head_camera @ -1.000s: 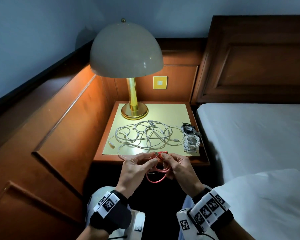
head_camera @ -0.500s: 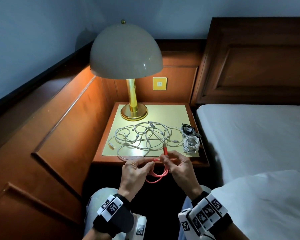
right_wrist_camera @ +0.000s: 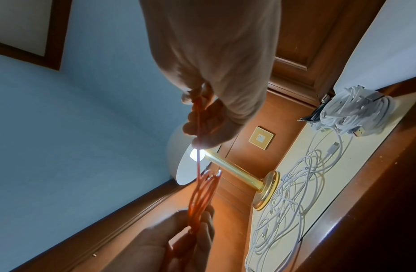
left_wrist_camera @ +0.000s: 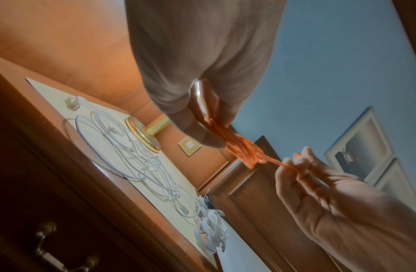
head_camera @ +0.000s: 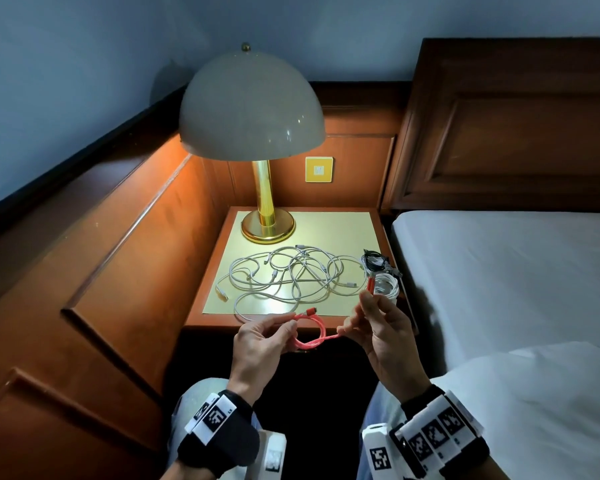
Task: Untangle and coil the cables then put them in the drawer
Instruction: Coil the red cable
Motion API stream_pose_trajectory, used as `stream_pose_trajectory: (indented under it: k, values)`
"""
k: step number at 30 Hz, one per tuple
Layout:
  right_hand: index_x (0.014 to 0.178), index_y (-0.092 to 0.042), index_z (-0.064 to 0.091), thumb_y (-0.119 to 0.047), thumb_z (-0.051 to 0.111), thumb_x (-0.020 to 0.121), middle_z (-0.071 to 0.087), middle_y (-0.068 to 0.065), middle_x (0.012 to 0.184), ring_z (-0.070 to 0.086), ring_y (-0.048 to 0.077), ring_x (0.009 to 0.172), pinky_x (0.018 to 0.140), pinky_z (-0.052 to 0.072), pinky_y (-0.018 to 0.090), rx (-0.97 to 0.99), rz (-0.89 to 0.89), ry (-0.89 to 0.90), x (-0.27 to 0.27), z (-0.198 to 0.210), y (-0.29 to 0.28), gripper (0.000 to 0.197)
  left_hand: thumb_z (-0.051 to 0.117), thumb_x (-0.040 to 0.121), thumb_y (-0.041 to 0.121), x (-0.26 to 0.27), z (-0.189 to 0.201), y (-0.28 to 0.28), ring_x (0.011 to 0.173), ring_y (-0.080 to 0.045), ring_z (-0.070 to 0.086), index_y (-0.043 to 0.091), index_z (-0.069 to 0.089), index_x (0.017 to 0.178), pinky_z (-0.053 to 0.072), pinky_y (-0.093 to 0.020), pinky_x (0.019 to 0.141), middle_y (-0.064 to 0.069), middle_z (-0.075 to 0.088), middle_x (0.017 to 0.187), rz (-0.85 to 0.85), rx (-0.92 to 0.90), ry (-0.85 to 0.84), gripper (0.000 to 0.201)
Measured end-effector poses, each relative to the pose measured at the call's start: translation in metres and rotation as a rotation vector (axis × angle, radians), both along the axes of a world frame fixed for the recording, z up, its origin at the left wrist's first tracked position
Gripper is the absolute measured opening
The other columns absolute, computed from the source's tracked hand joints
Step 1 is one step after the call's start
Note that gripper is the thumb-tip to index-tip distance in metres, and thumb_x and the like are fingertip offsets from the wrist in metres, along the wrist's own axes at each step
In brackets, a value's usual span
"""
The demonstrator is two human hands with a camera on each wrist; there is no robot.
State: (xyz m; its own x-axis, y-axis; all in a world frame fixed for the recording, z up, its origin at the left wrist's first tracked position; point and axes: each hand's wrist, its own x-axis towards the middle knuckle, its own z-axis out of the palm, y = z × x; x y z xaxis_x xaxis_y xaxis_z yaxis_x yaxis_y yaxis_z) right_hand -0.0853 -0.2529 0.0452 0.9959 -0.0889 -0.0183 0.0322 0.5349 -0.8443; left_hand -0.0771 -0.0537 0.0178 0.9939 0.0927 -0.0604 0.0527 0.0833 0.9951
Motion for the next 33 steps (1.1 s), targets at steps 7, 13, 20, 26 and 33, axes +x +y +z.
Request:
stream_pose_trajectory:
  k: [7, 13, 20, 26, 33]
  values:
    - [0.091, 0.011, 0.060, -0.022, 0.063, 0.096, 0.039, 0.005, 0.057, 0.038, 0.013, 0.044, 0.045, 0.038, 0.027, -0.297, 0.068, 0.110, 0.010, -0.010, 0.004, 0.033, 0.073, 0.088, 0.002, -0.005, 0.009, -0.002, 0.080, -0.031, 0.074, 0.006, 0.078, 0.100, 0.062, -0.032, 0.069, -0.014, 0.077, 0.090, -0.057, -0.043, -0.041, 0.014]
    - [0.106, 0.006, 0.062, -0.015, 0.052, 0.105, 0.050, 0.001, 0.058, 0.041, 0.010, 0.044, 0.041, 0.037, 0.021, -0.600, 0.312, 0.172, 0.021, -0.004, 0.009, 0.023, 0.074, 0.087, 0.003, -0.007, 0.009, -0.002, 0.077, -0.031, 0.072, 0.009, 0.079, 0.099, 0.063, -0.039, 0.074, -0.016, 0.077, 0.088, -0.080, -0.044, -0.045, 0.015]
    - [0.105, 0.002, 0.070, -0.010, 0.051, 0.103, 0.052, -0.004, 0.060, 0.044, 0.007, 0.051, 0.047, 0.038, 0.022, -0.704, 0.430, 0.176, 0.025, 0.004, 0.005, 0.023, 0.072, 0.088, 0.002, -0.006, 0.016, 0.000, 0.086, -0.033, 0.073, 0.008, 0.079, 0.101, 0.061, -0.043, 0.081, -0.015, 0.077, 0.095, -0.159, -0.045, -0.055, 0.015]
    - [0.079, -0.002, 0.060, -0.018, 0.048, 0.080, 0.045, 0.002, 0.067, 0.038, 0.013, 0.064, 0.056, 0.032, 0.026, -0.585, 0.540, 0.187, 0.022, 0.011, 0.002, 0.020, 0.072, 0.088, 0.001, -0.003, 0.015, -0.003, 0.085, -0.030, 0.074, 0.009, 0.079, 0.100, 0.061, -0.038, 0.076, -0.012, 0.078, 0.094, -0.147, -0.019, -0.064, 0.016]
    - [0.093, 0.010, 0.069, -0.005, 0.061, 0.091, 0.047, 0.012, 0.076, 0.040, 0.013, 0.060, 0.053, 0.032, 0.022, -0.518, 0.500, 0.106, 0.016, 0.000, 0.000, 0.017, 0.068, 0.090, -0.002, -0.004, 0.014, -0.002, 0.087, -0.029, 0.074, 0.004, 0.077, 0.102, 0.062, -0.035, 0.075, -0.015, 0.077, 0.095, -0.187, -0.046, -0.030, 0.015]
